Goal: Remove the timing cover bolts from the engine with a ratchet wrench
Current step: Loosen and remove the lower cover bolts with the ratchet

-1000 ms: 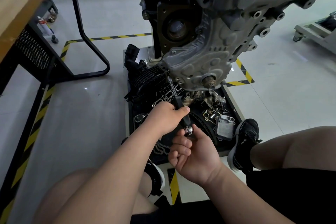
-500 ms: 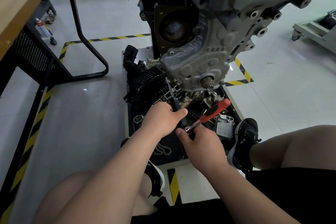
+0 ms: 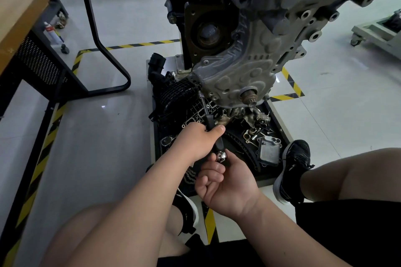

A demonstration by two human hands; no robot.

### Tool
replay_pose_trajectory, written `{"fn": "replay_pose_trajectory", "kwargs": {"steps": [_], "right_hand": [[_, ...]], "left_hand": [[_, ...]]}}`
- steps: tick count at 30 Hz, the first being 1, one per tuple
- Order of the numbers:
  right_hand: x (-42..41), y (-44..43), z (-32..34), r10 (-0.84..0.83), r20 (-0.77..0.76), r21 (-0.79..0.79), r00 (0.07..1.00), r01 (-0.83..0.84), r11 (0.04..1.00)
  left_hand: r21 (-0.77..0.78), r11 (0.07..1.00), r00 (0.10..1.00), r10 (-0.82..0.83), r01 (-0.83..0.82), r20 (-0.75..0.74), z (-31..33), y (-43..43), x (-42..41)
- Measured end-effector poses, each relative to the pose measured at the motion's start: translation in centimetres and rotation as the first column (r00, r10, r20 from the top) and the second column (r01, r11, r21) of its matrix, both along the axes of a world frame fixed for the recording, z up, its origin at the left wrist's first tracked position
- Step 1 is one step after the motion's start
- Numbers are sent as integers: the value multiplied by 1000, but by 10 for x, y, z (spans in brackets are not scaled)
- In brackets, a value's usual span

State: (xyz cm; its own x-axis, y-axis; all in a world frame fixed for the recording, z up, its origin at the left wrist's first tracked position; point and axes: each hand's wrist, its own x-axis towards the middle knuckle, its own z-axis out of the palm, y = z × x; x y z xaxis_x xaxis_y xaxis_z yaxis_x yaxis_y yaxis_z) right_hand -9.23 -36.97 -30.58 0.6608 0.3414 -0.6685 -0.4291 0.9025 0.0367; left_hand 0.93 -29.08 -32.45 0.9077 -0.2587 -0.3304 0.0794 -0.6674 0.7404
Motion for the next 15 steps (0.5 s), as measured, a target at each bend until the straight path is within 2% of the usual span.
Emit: {"fn": "replay_pose_trajectory", "kwargs": {"steps": [7, 9, 11, 12, 13, 14, 15], "right_hand": [[-1, 0, 4, 38, 17, -56, 999, -37, 998], [-1, 2, 2, 59, 5, -183, 998, -57, 981], [-2, 5, -4, 103, -6, -434, 995, -96, 896], [-3, 5, -6, 143, -11, -603, 990, -120, 789], [-4, 4, -9, 196, -19, -777, 980, -138, 615], [-5, 1, -12, 262, -41, -917, 964, -140, 375], [-6, -4, -14, 334, -81, -988, 939, -120, 98]], "left_hand": [[7, 1000, 999, 6, -6, 50, 2, 1, -1], [20, 1000, 998, 5, -6, 69, 2, 2, -1], [43, 999, 995, 4, -8, 98, 3, 3, -1], [51, 999, 994, 3, -8, 109, 3, 3, 0], [58, 998, 994, 0, -7, 112, 3, 4, 0], [63, 998, 994, -2, -5, 112, 3, 3, -1], [67, 998, 994, -1, -6, 110, 3, 3, -1]]}}
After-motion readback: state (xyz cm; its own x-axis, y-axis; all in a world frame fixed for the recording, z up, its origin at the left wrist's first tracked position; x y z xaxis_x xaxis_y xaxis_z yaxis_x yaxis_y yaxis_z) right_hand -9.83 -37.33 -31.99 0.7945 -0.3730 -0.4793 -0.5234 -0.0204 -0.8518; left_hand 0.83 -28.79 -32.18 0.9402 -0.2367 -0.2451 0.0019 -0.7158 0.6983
